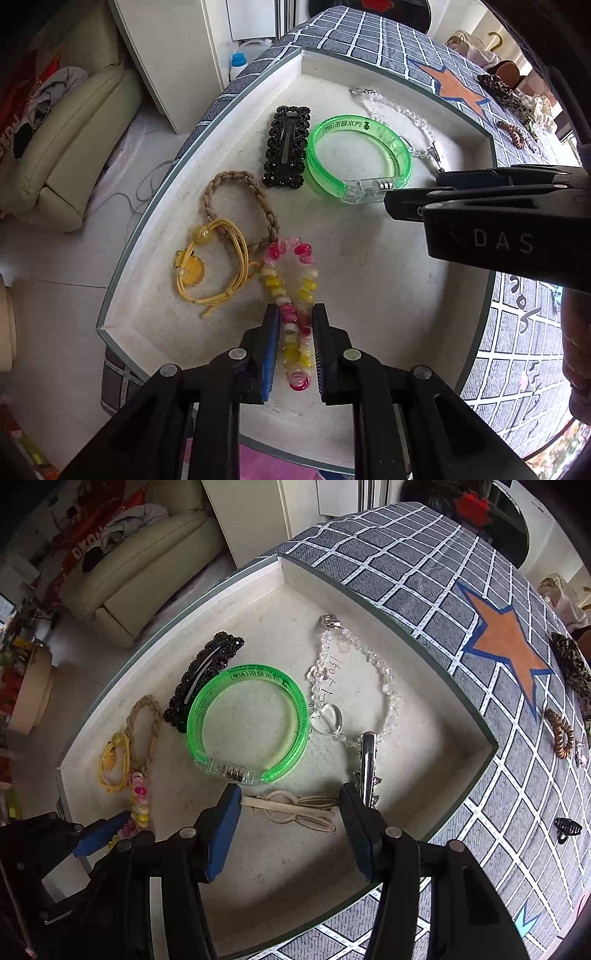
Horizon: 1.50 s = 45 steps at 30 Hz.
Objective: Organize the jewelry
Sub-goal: 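Lower both items into the tray and open both tools, then withdraw both open tools from the tray back over the table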
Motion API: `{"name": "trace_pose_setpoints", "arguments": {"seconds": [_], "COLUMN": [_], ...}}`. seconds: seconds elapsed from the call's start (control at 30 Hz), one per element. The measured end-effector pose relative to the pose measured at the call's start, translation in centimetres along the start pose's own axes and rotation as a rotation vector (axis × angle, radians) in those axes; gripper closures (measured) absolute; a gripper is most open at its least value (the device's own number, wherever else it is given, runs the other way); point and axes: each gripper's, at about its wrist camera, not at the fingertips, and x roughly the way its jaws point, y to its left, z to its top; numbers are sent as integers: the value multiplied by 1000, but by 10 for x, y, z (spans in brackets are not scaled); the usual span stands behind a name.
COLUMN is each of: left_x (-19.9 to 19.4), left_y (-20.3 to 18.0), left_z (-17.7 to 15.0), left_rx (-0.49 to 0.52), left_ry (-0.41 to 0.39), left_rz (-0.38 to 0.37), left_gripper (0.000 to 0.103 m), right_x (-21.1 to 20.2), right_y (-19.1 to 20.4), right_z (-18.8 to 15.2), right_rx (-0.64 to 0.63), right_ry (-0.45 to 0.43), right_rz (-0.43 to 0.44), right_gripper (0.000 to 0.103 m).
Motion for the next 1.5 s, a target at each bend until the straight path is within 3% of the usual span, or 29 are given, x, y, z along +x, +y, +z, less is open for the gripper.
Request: {"name": "trace_pose_setpoints", "arguments": {"seconds": [0.23,0.27,0.3,0.33,0.57,0.9,1.0,1.3,1.33,1.37,1.4,1.5], "left_x": [1,0,0,-2,-8,-13,-14,-19,-20,-20,-22,-27], "left_y": [-4,-3,-3,-1,-1,-4,-6,-20,-23,-25,-28,-40], "left_z": [3,3,3,3,4,8,9,10,11,12,12,15], "left_rx": [22,21,15,5,11,11,26,56,66,75,80,118], "left_ry": [1,2,0,-15,-20,-3,0,-5,-8,-9,-19,-36], "left_rz": [15,22,31,43,51,73,78,95,101,106,111,107], "left_gripper": [79,62,34,29,28,28,28,28,26,4,0,0], "right_x": [4,4,4,2,-3,-36,-49,-75,-78,-80,-83,-91], "right_y": [6,6,6,7,-7,-27,-35,-62,-67,-73,-78,-98], "right_z": [6,7,8,6,3,-3,-9,-36,-41,-47,-52,-70], "right_rx": [-27,-29,-29,-28,21,111,148,248,268,289,310,370], "right_ry": [-5,-4,-4,-4,1,-57,-79,-109,-113,-114,-115,-126], "right_rz": [-27,-28,-27,-26,28,132,156,154,150,148,146,134], "right_gripper": [44,44,44,44,43,24,23,16,16,16,16,15]}}
